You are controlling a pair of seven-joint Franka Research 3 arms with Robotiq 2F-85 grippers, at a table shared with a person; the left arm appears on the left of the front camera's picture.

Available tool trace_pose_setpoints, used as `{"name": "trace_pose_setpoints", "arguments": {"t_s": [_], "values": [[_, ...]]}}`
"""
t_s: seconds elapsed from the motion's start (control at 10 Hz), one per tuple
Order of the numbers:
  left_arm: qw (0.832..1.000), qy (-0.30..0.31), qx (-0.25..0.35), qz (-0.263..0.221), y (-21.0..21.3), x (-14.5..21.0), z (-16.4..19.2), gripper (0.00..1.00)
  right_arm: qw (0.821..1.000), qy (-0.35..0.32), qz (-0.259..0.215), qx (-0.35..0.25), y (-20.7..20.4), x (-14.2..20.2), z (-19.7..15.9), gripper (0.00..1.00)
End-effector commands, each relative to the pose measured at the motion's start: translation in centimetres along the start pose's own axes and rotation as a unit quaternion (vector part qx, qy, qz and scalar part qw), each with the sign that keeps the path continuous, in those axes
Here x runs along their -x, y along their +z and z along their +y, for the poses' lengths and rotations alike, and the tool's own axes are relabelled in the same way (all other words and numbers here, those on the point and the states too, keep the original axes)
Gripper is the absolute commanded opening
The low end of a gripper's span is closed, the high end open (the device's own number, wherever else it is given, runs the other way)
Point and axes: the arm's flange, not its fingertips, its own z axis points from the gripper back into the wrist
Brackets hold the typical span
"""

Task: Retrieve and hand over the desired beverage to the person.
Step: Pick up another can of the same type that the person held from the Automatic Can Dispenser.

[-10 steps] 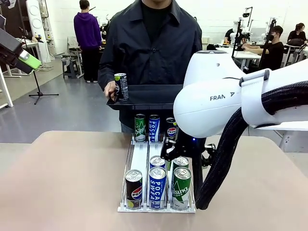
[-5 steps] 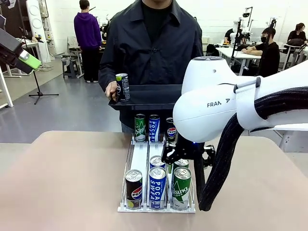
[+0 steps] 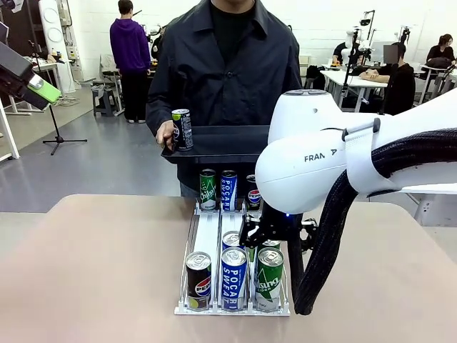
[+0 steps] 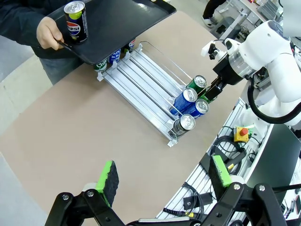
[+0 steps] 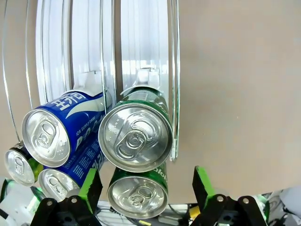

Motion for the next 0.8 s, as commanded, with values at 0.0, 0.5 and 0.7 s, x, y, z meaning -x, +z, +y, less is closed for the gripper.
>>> {"name": "trace_pose_setpoints", "arguments": {"t_s": [0.0,0.5,0.7], "values": [[1.0,-0.002,0.003,-0.004,0.03,-0.05,0.07,1.0,1.0,0.019,0.013,0.014,-0.25,0.05,-0.16,1.0],[1.0,-0.002,0.003,-0.004,0.03,-0.05,0.07,1.0,0.998,0.025,0.048,0.01,-0.35,0.02,0.01,0.0],[1.0,-0.002,0.003,-0.004,0.03,-0.05,0.07,1.0,0.998,0.026,0.05,0.009,-0.35,-0.05,0.02,0.0]]}}
